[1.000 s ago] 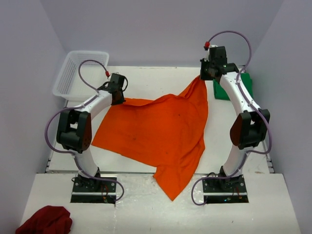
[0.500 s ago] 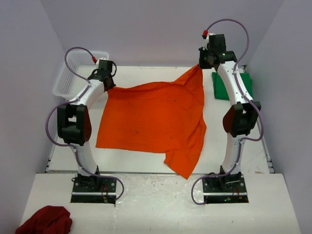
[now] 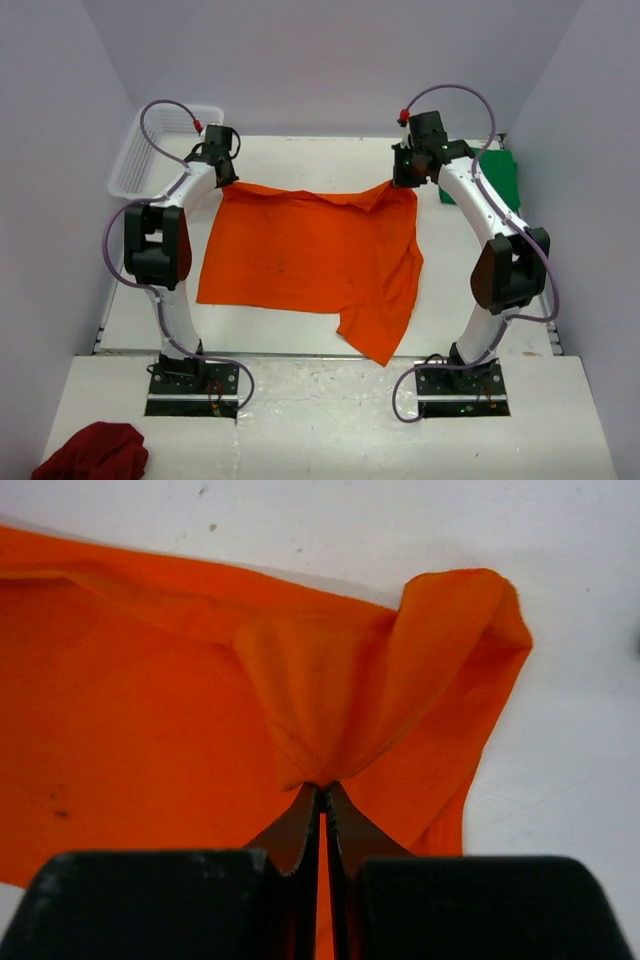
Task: Fold and stack the t-shirts
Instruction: Fold the flattened tshirt in 1/3 of the way
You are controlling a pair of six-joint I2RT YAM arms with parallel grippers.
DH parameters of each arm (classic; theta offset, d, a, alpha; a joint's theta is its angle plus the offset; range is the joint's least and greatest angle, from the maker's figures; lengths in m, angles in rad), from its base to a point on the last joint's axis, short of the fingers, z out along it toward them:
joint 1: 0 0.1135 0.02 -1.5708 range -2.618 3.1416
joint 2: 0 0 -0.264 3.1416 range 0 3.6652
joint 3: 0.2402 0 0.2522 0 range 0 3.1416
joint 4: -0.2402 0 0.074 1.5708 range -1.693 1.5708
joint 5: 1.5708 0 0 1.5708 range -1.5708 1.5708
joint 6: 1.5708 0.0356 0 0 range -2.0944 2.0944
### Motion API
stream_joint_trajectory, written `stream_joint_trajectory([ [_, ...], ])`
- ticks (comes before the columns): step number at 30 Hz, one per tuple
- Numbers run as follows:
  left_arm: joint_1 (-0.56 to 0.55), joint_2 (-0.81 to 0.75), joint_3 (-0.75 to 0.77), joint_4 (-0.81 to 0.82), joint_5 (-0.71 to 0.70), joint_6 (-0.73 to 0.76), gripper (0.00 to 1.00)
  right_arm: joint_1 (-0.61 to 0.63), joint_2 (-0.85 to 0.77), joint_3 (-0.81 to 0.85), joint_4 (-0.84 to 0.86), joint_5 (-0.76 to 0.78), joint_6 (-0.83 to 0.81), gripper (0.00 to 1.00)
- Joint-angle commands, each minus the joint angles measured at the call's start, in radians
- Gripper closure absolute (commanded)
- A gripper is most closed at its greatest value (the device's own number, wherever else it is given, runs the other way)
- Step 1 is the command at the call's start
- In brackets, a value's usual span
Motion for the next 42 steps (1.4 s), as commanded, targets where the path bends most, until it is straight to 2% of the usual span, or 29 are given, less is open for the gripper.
stream_joint_trajectory([
  [1, 0.008, -0.007, 0.035, 0.019, 0.004, 0.031, 1.0, 0.052, -0.132, -0.069, 0.03, 0.047, 0.062, 1.0],
  [6, 0.008, -0.015, 0.005, 0.008, -0.008, 0.036, 1.0, 0.072, -0.218, -0.188, 0.044, 0.065, 0.137, 1.0],
  [18, 0.008, -0.075, -0.142, 0.008, -0.016, -0.01, 1.0, 0.092, -0.292, -0.43, 0.065, 0.15, 0.214, 1.0],
  [23, 0.008, -0.102, -0.196, 0.014, -0.049, -0.016, 1.0, 0.089, -0.318, -0.472, 0.061, 0.209, 0.215, 1.0],
  [32, 0.008, -0.119, -0.181, -0.011, -0.092, -0.024, 1.0, 0.074, -0.359, -0.487, 0.036, 0.289, 0.203, 1.0],
  [42, 0.008, -0.081, -0.242, -0.017, -0.091, -0.046, 1.0, 0.074, -0.318, -0.535, 0.054, 0.279, 0.212, 1.0],
])
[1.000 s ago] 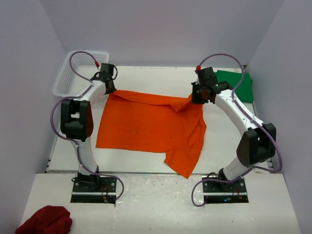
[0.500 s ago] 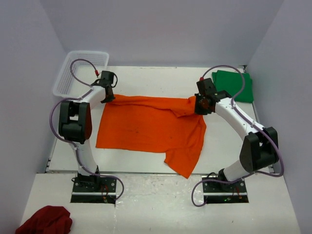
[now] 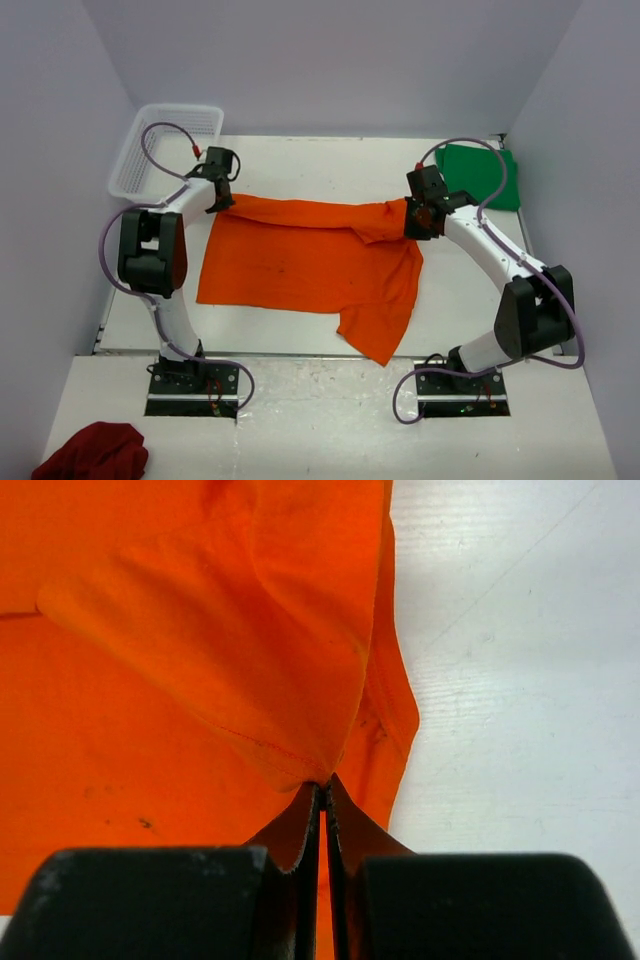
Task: Fold and stack the t-shirts
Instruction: Fold the flattened tshirt in 1/3 of the way
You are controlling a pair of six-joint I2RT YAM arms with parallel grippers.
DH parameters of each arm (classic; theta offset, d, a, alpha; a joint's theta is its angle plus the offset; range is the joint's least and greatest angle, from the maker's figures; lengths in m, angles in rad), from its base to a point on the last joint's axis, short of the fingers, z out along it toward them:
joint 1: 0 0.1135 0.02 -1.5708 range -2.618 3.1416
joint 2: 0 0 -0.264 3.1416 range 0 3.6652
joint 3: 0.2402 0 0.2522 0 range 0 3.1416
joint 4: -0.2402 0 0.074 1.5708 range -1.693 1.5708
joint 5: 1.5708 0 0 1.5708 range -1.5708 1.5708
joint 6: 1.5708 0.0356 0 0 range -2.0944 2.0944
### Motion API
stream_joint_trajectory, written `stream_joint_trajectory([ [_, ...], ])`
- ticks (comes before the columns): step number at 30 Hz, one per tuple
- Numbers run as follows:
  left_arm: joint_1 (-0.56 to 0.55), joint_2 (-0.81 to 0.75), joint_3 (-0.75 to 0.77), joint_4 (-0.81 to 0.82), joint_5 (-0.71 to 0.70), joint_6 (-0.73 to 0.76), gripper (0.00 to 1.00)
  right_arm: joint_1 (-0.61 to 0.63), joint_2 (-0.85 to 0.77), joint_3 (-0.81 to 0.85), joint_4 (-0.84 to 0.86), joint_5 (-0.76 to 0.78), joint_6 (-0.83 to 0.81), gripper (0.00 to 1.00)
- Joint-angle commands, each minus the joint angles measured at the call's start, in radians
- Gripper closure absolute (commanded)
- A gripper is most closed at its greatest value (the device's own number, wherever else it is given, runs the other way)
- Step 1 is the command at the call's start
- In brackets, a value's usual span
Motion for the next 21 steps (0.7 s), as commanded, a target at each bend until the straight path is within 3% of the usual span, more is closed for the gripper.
stream_joint_trajectory([
  [1, 0.008, -0.008, -0.047, 0.008, -0.032, -0.034, 1.0, -0.001, 0.003, -0.014, 0.018, 0.037, 0.018, 1.0],
  [8, -0.005, -0.078, -0.119, 0.069, -0.003, -0.019, 1.0, -0.001, -0.045, -0.02, 0.014, 0.037, 0.016, 1.0],
  [14, -0.012, -0.14, -0.076, 0.065, 0.022, -0.006, 1.0, -0.001, -0.033, -0.015, 0.006, 0.034, 0.016, 1.0],
  [21, -0.018, -0.107, -0.059, 0.04, 0.023, 0.0, 1.0, -0.001, -0.029, -0.01, 0.004, 0.025, 0.01, 1.0],
])
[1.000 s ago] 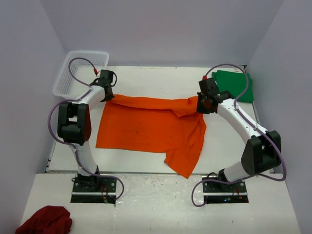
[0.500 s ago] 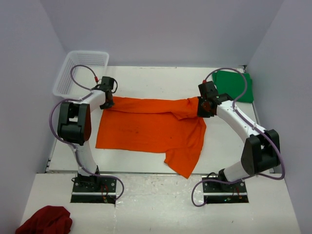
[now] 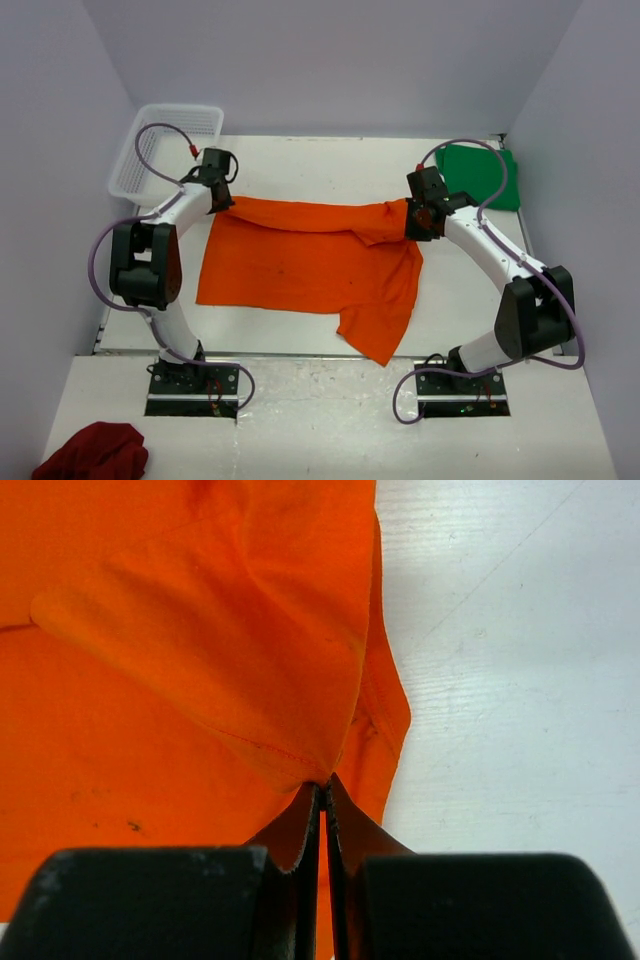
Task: Fold and stack the t-shirts
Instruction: Fold the flattened tshirt in 1/3 of the way
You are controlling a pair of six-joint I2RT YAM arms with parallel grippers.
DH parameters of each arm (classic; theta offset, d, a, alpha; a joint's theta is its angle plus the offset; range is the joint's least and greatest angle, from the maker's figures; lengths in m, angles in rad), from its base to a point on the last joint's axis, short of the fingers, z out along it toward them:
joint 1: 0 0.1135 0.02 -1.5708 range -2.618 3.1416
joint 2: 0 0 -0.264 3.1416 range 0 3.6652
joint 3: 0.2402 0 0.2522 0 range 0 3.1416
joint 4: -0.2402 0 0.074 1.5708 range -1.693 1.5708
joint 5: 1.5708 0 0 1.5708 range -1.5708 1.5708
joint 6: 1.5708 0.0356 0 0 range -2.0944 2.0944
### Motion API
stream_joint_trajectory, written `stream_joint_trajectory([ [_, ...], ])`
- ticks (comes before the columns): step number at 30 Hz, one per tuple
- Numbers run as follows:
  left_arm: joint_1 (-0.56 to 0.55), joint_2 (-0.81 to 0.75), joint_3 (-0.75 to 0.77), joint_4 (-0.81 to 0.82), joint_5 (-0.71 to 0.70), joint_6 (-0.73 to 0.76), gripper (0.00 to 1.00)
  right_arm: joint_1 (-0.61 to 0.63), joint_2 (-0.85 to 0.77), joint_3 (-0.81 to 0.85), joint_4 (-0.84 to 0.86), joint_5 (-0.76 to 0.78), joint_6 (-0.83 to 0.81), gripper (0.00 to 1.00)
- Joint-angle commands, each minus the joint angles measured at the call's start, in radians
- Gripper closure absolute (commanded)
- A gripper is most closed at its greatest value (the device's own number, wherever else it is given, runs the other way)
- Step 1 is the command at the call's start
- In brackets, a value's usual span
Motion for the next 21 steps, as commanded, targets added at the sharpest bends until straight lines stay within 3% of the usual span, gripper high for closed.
stream_joint_trajectory([
  [1, -0.007, 0.0, 0.027, 0.011, -0.013, 0.009, 1.0, -0.001, -0.023, 0.011, 0.004, 0.006, 0.01, 1.0],
  [7, -0.011, 0.024, 0.079, 0.005, 0.01, 0.032, 1.0, -0.001, -0.013, 0.018, 0.006, -0.001, 0.007, 1.0],
  [13, -0.025, 0.06, 0.23, -0.044, -0.037, 0.082, 1.0, -0.001, -0.005, 0.018, 0.004, -0.005, 0.002, 1.0],
  [21, -0.03, 0.047, 0.048, -0.026, -0.056, 0.036, 1.0, -0.001, -0.01, 0.023, -0.002, -0.006, 0.005, 1.0],
])
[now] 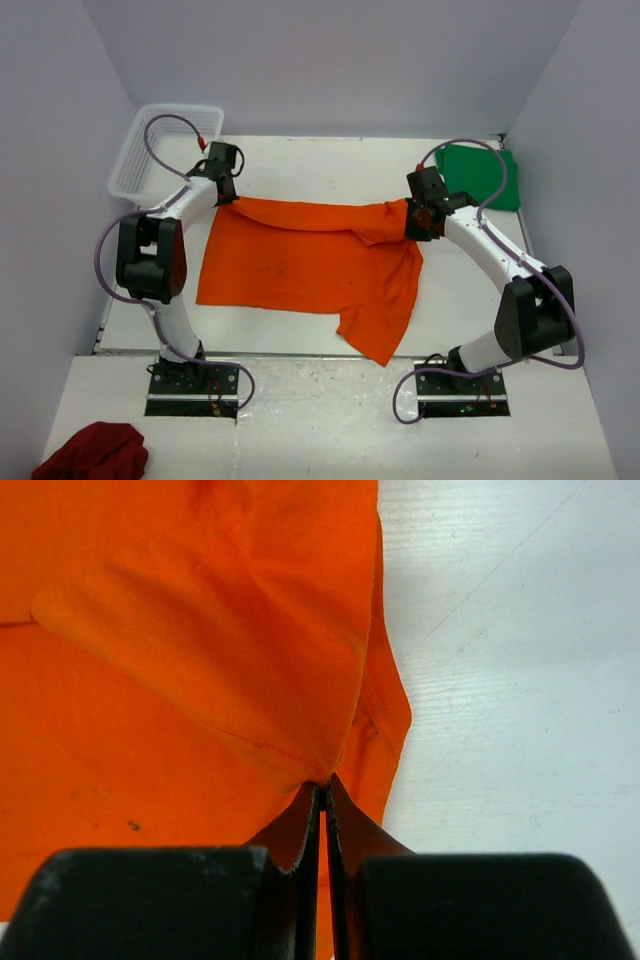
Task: Fold and stack the t-shirts
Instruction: Fold the flattened tshirt in 1/3 of the way
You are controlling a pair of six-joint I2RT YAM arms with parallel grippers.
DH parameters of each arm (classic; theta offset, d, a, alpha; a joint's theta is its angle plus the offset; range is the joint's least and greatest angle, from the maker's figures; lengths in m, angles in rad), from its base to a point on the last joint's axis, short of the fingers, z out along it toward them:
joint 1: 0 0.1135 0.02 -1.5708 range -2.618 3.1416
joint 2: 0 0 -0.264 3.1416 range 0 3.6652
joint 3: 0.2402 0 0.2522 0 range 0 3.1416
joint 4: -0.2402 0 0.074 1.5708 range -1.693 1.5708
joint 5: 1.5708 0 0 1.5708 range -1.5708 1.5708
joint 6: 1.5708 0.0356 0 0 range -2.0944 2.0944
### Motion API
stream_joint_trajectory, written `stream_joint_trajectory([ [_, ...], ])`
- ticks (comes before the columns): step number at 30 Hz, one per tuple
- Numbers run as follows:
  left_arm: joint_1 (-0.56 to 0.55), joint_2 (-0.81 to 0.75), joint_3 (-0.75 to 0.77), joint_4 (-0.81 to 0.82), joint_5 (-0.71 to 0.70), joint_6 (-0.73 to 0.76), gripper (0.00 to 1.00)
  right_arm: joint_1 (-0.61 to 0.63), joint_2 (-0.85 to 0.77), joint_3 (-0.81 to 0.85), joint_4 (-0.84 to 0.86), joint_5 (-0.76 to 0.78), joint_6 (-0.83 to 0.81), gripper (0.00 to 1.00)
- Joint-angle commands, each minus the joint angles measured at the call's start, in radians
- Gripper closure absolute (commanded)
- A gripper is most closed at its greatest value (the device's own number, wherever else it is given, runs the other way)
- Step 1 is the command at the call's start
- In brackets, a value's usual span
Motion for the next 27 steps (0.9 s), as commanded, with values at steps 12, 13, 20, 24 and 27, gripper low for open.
stream_joint_trajectory([
  [12, -0.003, 0.047, -0.122, -0.077, -0.11, -0.115, 1.0, 0.008, -0.001, 0.026, -0.014, -0.016, 0.006, 1.0],
  [13, -0.003, 0.053, -0.116, -0.078, -0.11, -0.118, 1.0, 0.008, 0.003, 0.021, -0.014, -0.017, 0.007, 1.0],
  [20, 0.001, 0.101, -0.07, -0.106, -0.132, -0.131, 0.96, 0.021, -0.012, 0.001, -0.017, -0.023, 0.012, 1.0],
  [24, 0.004, 0.102, -0.058, -0.106, -0.133, -0.139, 0.96, 0.028, -0.05, 0.032, -0.015, -0.045, 0.007, 1.0],
  [27, 0.005, 0.116, -0.044, -0.115, -0.136, -0.142, 0.96, 0.028, -0.054, 0.067, -0.047, -0.028, 0.006, 1.0],
])
